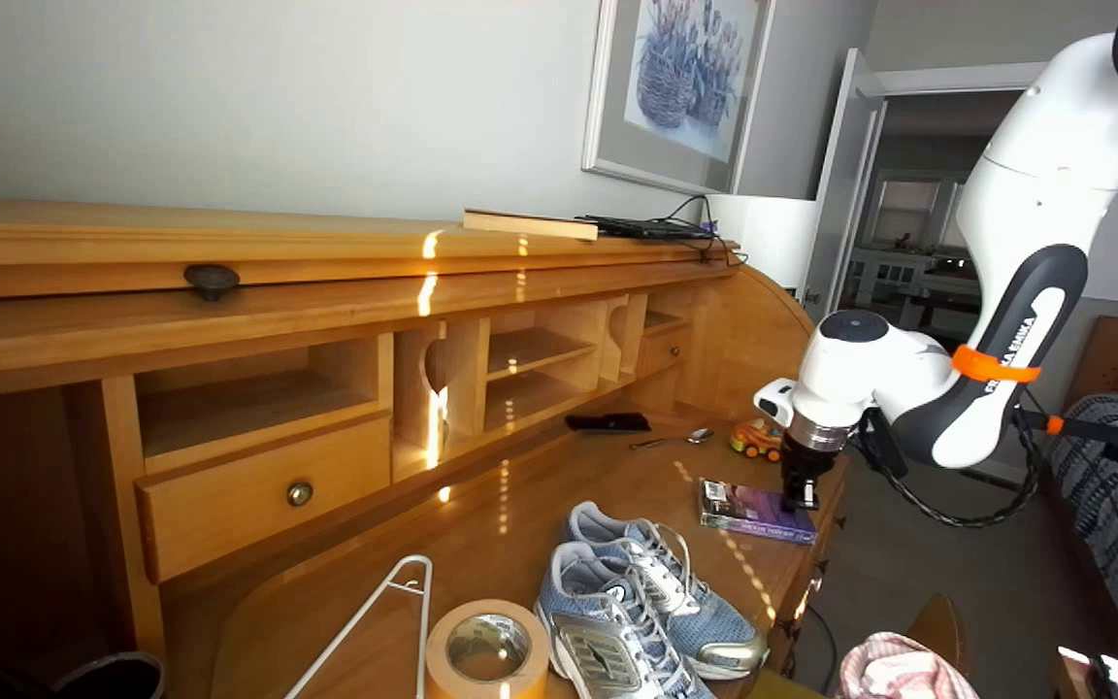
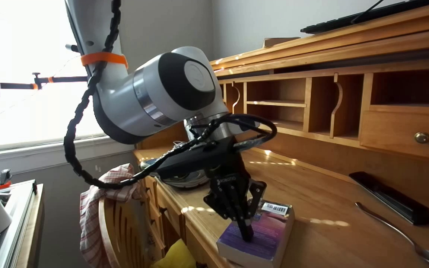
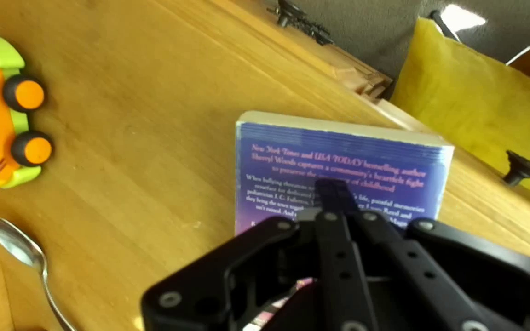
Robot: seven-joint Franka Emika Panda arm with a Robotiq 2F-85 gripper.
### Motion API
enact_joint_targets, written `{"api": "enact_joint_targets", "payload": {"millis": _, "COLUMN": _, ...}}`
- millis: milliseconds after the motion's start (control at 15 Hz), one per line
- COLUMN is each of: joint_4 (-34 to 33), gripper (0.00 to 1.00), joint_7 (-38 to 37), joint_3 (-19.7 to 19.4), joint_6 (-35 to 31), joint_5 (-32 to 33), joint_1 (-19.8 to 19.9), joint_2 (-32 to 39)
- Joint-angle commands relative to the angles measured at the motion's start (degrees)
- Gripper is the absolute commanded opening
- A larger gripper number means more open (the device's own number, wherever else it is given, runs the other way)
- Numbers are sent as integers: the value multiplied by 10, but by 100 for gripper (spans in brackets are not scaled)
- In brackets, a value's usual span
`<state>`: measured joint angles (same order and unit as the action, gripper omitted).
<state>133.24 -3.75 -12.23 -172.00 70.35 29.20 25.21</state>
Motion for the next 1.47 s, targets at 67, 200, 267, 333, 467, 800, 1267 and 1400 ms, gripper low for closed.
{"api": "enact_joint_targets", "payload": {"millis": 67, "joint_4": -6, "gripper": 0, "joint_7": -4, "joint_3": -11, "joint_6": 66, "joint_5": 10, "joint_1": -15, "joint_2": 6}}
{"api": "enact_joint_targets", "payload": {"millis": 200, "joint_4": -6, "gripper": 0, "joint_7": -1, "joint_3": -8, "joint_6": 84, "joint_5": 6, "joint_1": -17, "joint_2": 6}}
{"api": "enact_joint_targets", "payload": {"millis": 267, "joint_4": -7, "gripper": 0, "joint_7": -4, "joint_3": -8, "joint_6": 95, "joint_5": 7, "joint_1": -20, "joint_2": 7}}
{"api": "enact_joint_targets", "payload": {"millis": 333, "joint_4": -8, "gripper": 0, "joint_7": -5, "joint_3": -8, "joint_6": 102, "joint_5": 7, "joint_1": -22, "joint_2": 8}}
{"api": "enact_joint_targets", "payload": {"millis": 467, "joint_4": -6, "gripper": 0, "joint_7": -3, "joint_3": -6, "joint_6": 112, "joint_5": 5, "joint_1": -26, "joint_2": 5}}
{"api": "enact_joint_targets", "payload": {"millis": 800, "joint_4": 2, "gripper": 0, "joint_7": 7, "joint_3": -32, "joint_6": 129, "joint_5": -13, "joint_1": -61, "joint_2": -1}}
{"api": "enact_joint_targets", "payload": {"millis": 1267, "joint_4": 59, "gripper": 14, "joint_7": -3, "joint_3": -37, "joint_6": 116, "joint_5": 27, "joint_1": -71, "joint_2": -48}}
{"api": "enact_joint_targets", "payload": {"millis": 1400, "joint_4": 78, "gripper": 33, "joint_7": -20, "joint_3": -40, "joint_6": 113, "joint_5": 50, "joint_1": -77, "joint_2": -62}}
